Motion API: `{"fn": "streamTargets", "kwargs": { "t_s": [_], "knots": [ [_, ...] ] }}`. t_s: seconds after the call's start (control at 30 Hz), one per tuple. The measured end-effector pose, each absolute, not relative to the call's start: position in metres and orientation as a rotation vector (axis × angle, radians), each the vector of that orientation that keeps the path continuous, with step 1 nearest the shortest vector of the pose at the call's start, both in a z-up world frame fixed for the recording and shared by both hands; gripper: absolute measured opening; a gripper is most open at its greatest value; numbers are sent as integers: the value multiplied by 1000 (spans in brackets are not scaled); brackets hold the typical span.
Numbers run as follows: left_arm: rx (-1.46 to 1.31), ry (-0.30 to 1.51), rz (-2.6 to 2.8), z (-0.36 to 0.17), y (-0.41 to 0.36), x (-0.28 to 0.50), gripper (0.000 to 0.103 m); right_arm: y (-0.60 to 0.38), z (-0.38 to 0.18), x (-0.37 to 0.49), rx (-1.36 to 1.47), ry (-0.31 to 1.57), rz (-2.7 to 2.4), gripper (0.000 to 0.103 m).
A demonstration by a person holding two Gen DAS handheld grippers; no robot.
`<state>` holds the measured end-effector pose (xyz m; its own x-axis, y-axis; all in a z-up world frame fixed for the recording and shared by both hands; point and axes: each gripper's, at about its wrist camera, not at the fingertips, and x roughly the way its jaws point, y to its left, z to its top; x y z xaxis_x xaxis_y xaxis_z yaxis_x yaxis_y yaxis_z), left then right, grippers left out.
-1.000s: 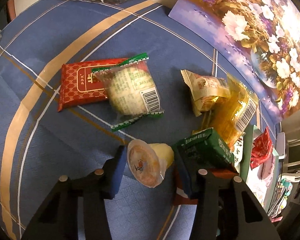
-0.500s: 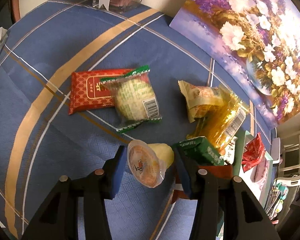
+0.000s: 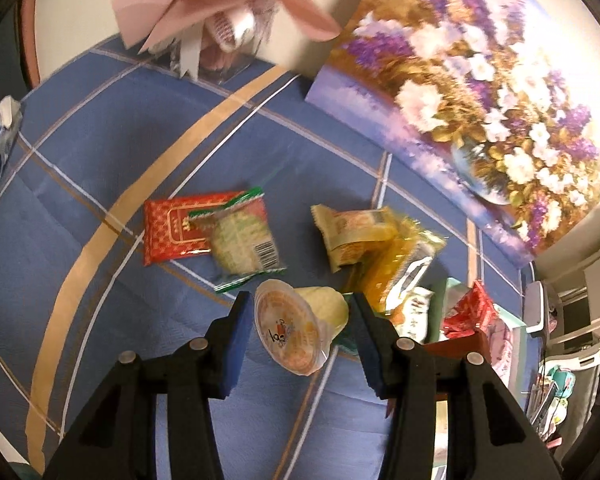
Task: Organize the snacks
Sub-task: 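Carry both items into the white tray and open both tools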
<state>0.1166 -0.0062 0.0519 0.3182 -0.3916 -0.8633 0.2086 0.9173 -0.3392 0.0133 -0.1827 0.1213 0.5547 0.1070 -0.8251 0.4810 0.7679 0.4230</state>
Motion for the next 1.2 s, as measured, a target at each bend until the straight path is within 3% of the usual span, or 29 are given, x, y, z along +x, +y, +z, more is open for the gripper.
{"fn": "streamTargets", "kwargs": {
  "t_s": [0.27, 0.77, 1.2],
  "knots": [
    [-111, 1144, -516, 74, -55, 90, 50, -234, 135, -29, 731, 922, -359, 26],
    [124, 1154, -768, 66, -184, 14, 50, -349, 134, -135, 885, 848, -647, 26],
    [171, 1153, -818, 66, -216, -8, 53, -356, 122, -136, 908, 876, -619, 29]
  ]
}}
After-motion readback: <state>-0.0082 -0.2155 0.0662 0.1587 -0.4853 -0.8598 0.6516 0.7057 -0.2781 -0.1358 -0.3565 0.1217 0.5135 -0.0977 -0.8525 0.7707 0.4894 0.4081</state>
